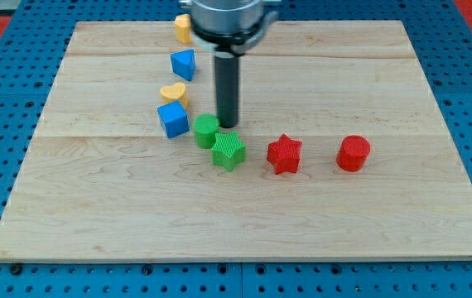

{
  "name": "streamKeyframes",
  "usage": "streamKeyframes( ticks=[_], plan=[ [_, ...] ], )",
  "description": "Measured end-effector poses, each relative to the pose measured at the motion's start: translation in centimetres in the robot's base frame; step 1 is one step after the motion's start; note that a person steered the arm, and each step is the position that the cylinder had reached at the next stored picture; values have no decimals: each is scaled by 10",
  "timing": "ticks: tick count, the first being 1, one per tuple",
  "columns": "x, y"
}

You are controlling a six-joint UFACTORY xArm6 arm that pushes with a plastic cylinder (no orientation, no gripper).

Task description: Slide the blue cube towards the green star

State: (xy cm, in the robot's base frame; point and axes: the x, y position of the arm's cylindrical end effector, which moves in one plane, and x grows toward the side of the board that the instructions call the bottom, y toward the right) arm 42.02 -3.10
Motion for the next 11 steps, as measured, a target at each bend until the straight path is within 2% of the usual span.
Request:
streamKeyframes(
  ticks=[1, 2, 3, 4, 5, 6, 8, 10, 11],
  plan=[
    [0, 15],
    [30, -3],
    [28, -19],
    [-4, -12],
    [4, -52],
    [24, -59],
    [33, -76],
    [27, -154],
    [7, -210]
  ],
)
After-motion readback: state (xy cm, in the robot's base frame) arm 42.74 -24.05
